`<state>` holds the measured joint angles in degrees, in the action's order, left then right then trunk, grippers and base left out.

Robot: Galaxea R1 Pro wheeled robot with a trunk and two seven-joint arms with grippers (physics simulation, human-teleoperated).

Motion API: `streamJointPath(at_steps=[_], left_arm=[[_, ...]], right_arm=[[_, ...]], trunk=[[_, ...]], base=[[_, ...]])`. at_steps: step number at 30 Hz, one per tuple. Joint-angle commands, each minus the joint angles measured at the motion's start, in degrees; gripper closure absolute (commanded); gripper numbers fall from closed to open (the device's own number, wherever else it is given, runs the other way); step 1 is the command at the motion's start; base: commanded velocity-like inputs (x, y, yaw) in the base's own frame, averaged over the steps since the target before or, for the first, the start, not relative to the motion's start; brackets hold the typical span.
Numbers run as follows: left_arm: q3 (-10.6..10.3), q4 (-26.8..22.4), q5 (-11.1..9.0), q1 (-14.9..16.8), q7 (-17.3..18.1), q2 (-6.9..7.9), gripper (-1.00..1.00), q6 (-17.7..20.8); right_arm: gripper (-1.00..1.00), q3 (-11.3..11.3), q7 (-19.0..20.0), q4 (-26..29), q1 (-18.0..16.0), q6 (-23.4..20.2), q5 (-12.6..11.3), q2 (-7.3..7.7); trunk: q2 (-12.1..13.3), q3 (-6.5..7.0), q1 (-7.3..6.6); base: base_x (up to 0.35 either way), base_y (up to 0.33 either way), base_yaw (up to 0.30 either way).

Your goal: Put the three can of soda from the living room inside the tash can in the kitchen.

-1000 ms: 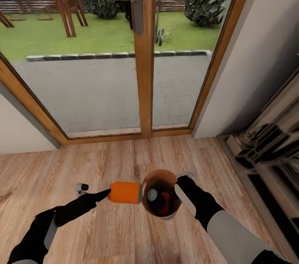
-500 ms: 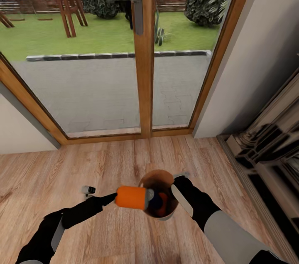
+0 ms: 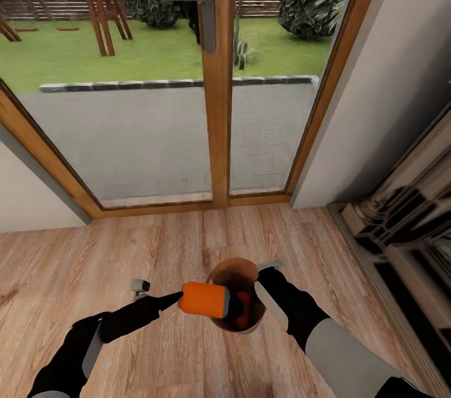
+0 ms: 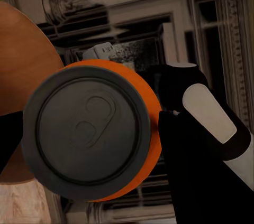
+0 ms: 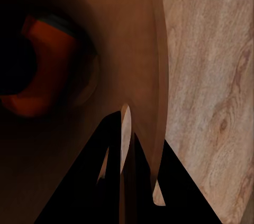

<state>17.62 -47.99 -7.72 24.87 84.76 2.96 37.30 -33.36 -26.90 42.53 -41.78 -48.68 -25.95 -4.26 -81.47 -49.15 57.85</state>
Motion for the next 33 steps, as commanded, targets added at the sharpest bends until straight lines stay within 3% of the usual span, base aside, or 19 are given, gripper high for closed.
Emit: streamJointPath(at_steps=[1,9,15,21,25,33], left_arm=[[-0.05,-0.11,0.0,0.0,-0.26,-0.02,1.0,-0.12],[-0.15,-2.61,-0.01,0.0,-1.14,-0.13,1.0,-0.07],[-0.36,-3.75,-0.08,0.0,-4.5,-0.7,1.0,-0.05],[-2.45,-4.52,-0.02,0.0,-8.37,-3.21,1.0,-0.11],[-3.37,-5.48,-0.02,0.0,-11.56,-3.71,1.0,-0.12],[-4.72,-6.66,0.05,0.0,-13.35,-3.75,1.0,-0.12]], right_arm=[[1.0,0.0,0.23,0.01,-0.03,0.16,-0.33,-0.02],[1.0,-0.03,0.19,-0.02,-0.02,0.16,-0.33,-0.24],[1.0,-0.07,0.19,-0.05,-0.01,0.16,-0.33,-0.36],[1.0,-0.04,0.19,-0.07,-0.04,0.16,-0.33,-0.39],[1.0,-0.05,0.15,-0.08,-0.02,0.16,-0.33,-0.41],[1.0,-0.12,-0.3,-0.08,-0.03,0.16,-0.33,-0.47]], trunk=[[0.0,0.0,0.0],[0.0,0.0,0.0],[0.0,0.0,0.0],[0.0,0.0,0.0],[0.0,0.0,0.0],[0.0,0.0,0.0]], base=[[0.0,0.0,0.0],[0.0,0.0,0.0],[0.0,0.0,0.0],[0.0,0.0,0.0],[0.0,0.0,0.0],[0.0,0.0,0.0]])
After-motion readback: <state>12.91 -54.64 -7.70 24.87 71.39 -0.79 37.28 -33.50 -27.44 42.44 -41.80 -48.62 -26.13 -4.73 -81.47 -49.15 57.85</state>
